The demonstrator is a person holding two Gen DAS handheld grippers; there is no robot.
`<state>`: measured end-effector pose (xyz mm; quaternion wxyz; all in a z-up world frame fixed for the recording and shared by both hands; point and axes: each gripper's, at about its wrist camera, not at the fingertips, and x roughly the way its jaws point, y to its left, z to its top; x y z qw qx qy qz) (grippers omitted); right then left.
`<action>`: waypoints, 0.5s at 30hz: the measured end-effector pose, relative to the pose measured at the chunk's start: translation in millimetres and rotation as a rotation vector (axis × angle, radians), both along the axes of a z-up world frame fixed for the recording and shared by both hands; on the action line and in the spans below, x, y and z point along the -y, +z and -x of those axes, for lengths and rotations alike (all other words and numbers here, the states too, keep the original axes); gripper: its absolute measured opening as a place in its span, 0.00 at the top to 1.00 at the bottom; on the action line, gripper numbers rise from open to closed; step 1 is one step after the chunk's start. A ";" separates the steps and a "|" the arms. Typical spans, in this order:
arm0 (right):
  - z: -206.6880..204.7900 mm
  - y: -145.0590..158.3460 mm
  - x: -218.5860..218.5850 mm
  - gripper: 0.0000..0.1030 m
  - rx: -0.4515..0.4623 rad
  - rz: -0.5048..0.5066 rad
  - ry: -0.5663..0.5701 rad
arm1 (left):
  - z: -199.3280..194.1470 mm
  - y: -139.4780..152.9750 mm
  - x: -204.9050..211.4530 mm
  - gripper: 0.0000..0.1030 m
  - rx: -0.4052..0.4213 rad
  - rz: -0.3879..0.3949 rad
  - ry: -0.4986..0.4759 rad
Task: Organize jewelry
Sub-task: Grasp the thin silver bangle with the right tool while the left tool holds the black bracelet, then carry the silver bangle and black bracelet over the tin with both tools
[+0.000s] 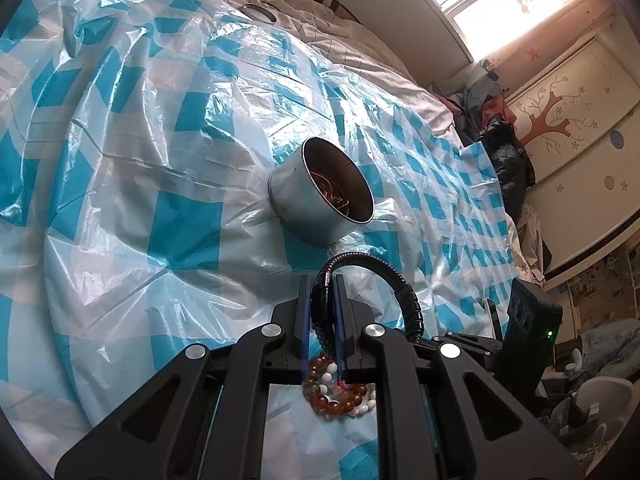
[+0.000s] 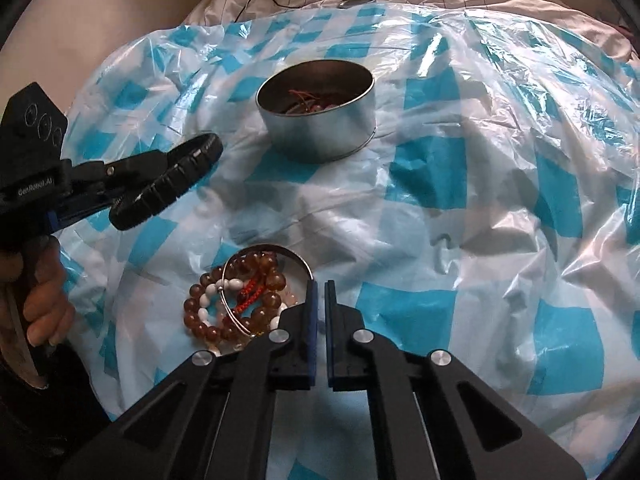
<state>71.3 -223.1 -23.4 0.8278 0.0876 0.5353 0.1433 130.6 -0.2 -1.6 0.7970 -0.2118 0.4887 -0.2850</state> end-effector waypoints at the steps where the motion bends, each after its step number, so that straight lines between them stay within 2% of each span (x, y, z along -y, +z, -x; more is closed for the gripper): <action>1: -0.6 -0.9 -0.5 0.96 -0.013 -0.015 0.006 | -0.8 -0.3 -0.4 0.91 -0.002 0.000 0.002; 4: -5.0 -4.9 -4.6 0.95 -0.033 -0.026 0.024 | -2.0 -0.8 0.2 0.91 -0.002 0.000 0.002; 6: -3.9 -8.6 -12.8 0.92 -0.029 0.019 0.038 | -1.8 -1.0 0.3 0.91 -0.002 -0.001 0.001; 10: 0.8 -7.7 -30.9 0.95 0.026 0.130 0.076 | -1.8 -0.7 0.7 0.91 -0.002 -0.001 0.000; 11: 1.6 -6.0 -31.0 0.96 0.034 0.118 0.075 | -1.7 -0.6 0.8 0.91 -0.002 -0.002 0.002; 15: 0.9 12.5 -1.5 0.97 0.067 -0.093 -0.004 | -0.9 1.5 0.7 0.91 0.006 -0.001 0.003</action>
